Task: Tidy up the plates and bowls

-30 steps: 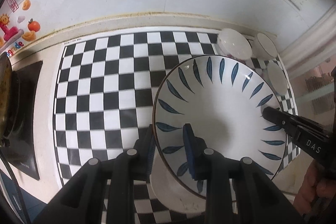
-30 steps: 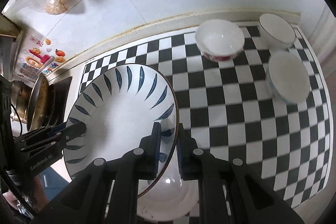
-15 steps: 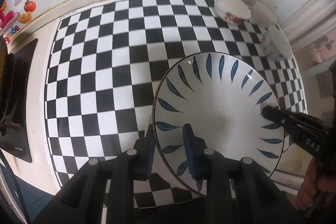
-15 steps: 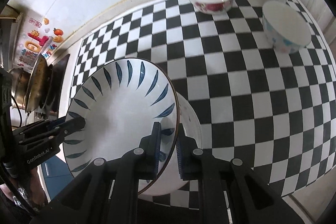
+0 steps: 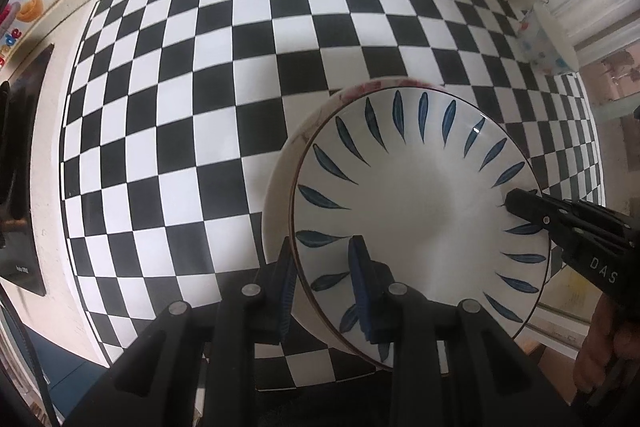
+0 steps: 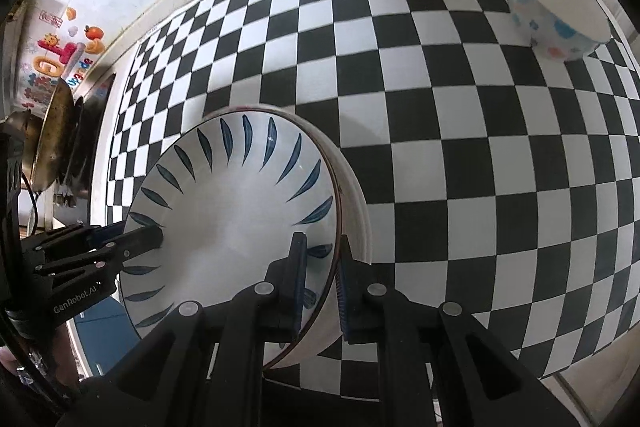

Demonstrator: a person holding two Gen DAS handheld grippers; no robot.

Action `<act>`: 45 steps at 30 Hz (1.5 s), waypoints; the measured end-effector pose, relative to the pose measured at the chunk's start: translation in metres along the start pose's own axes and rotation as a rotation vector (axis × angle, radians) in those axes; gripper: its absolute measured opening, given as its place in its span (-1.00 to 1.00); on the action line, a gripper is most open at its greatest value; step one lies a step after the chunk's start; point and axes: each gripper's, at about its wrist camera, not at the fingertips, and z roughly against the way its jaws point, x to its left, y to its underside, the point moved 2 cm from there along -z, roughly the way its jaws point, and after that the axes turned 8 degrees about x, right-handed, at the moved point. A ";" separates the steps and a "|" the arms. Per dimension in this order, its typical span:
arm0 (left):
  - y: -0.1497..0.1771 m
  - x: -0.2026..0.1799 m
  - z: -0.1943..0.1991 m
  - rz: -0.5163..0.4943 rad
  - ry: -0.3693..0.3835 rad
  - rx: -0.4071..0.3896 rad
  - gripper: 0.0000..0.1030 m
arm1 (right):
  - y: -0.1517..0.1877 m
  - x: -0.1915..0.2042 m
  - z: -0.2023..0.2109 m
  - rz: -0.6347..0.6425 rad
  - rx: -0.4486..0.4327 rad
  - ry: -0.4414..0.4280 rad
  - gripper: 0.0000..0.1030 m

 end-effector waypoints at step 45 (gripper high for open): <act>-0.009 -0.002 -0.034 0.089 -0.004 0.190 -0.54 | 0.004 -0.013 -0.029 -0.228 0.197 -0.065 -0.64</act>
